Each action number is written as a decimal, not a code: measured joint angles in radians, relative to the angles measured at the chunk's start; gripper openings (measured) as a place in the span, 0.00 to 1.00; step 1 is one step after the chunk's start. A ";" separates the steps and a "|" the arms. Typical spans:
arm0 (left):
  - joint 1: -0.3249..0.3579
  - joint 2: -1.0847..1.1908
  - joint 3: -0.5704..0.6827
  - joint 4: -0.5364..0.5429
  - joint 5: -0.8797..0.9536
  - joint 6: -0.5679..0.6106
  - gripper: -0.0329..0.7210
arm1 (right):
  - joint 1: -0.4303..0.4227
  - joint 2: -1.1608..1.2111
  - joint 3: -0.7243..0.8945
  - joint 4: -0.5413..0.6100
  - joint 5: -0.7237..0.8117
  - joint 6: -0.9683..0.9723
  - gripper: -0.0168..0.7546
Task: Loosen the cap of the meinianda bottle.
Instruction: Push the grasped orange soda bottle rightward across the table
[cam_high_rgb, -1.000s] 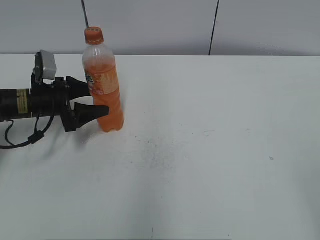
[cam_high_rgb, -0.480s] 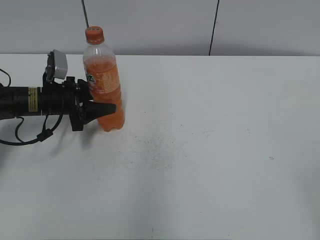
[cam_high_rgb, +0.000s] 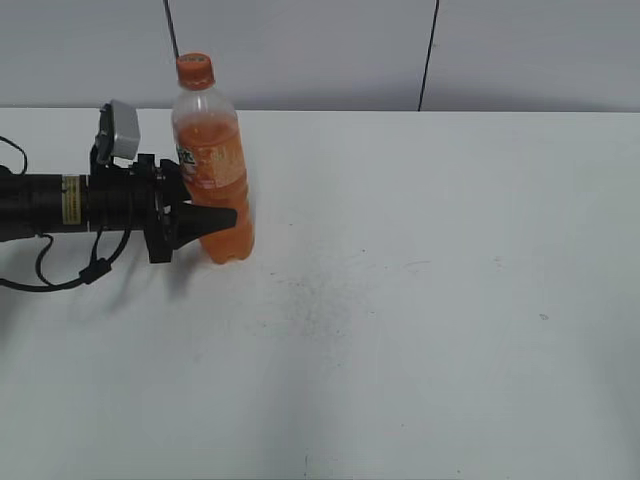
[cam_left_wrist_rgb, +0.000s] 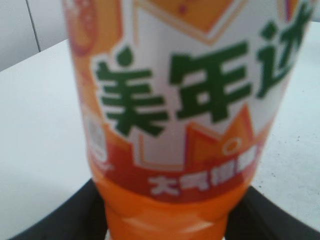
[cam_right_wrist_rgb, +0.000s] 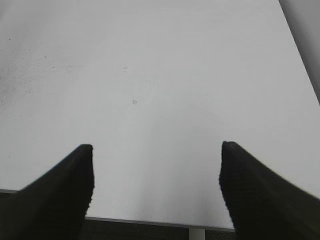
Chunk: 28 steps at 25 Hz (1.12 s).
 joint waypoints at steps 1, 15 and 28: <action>-0.012 0.000 0.000 -0.002 0.000 0.000 0.56 | 0.000 0.000 0.000 0.000 -0.001 0.000 0.78; -0.363 0.011 -0.051 -0.105 0.037 0.000 0.56 | 0.000 0.071 -0.060 0.008 -0.002 0.000 0.78; -0.473 0.011 -0.074 -0.114 0.152 -0.006 0.56 | 0.000 0.696 -0.481 0.064 0.140 -0.067 0.61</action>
